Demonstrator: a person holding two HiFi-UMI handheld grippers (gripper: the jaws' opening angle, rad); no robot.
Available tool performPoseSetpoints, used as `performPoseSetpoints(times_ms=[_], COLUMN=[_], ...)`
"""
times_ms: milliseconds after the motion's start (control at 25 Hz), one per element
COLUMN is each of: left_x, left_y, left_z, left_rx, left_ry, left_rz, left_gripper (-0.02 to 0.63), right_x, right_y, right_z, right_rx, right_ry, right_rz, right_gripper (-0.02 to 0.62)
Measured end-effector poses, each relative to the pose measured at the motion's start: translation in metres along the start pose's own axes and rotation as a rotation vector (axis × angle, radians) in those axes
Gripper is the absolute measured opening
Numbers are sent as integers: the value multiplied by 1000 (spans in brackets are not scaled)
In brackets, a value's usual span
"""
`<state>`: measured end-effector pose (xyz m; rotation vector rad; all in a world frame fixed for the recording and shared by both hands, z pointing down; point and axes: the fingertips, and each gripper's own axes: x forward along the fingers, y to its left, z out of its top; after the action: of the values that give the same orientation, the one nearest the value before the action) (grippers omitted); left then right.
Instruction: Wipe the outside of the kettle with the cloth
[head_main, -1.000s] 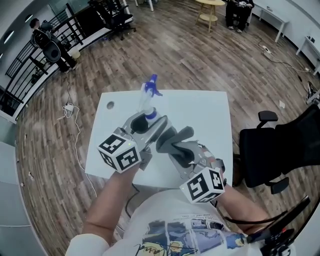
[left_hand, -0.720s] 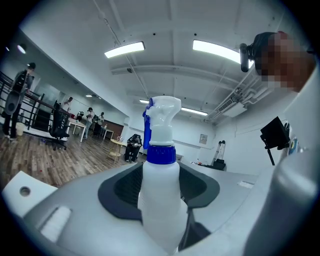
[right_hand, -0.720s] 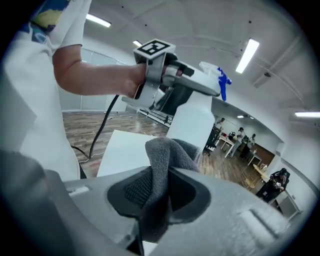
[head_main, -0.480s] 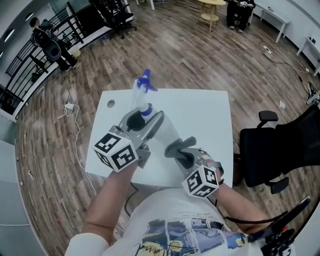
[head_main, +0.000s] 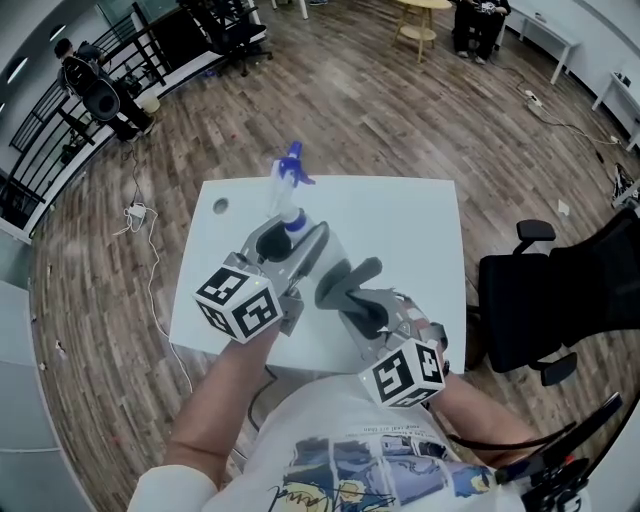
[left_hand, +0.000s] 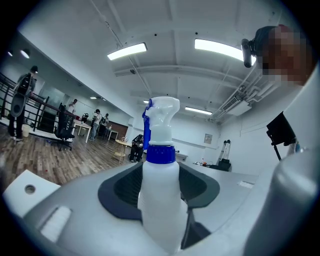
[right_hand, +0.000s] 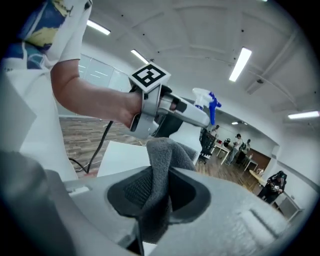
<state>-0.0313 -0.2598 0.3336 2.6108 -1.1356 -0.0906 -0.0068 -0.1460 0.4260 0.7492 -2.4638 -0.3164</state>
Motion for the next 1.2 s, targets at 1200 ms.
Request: performPoseSetpoints(times_ms=[1200], left_x=[-23], left_y=[-11], left_z=[28], left_rx=[22], left_ry=[-19], left_rz=[-67], left_gripper=[212], right_x=[15], right_y=[-24], right_z=[-100], right_rx=[234], right_ry=[171], right_rz=[33], right_gripper=[78])
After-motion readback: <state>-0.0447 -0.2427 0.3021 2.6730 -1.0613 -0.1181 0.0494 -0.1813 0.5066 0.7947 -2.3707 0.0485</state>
